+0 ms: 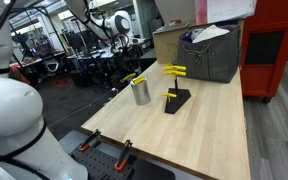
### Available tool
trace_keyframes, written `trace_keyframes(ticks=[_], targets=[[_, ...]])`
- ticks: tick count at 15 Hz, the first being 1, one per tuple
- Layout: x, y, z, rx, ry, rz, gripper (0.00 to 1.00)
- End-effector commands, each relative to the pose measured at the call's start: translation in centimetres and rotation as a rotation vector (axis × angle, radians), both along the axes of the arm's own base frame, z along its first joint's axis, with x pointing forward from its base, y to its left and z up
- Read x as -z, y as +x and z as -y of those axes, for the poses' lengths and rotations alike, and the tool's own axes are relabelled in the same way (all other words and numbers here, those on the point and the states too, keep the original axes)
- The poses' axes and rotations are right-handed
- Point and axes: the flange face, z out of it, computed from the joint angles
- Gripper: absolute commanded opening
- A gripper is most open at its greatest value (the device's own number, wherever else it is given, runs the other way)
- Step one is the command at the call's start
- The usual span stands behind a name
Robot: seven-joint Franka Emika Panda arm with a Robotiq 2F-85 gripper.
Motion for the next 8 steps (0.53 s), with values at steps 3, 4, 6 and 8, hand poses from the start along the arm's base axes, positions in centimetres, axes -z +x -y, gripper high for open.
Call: trace_keyframes(ticks=[3,4,6,8], targets=[[-1.7,-0.4,1.6,0.017,0.032,-0.015,1.00],[-1.4,-0.1,1.6,0.014,0.033,-0.015,1.00],[-0.9,0.2,1.7,0.006,0.032,-0.016,1.00],[-0.3,0.5,1.9,-0.002,0.034,-0.020,1.00]])
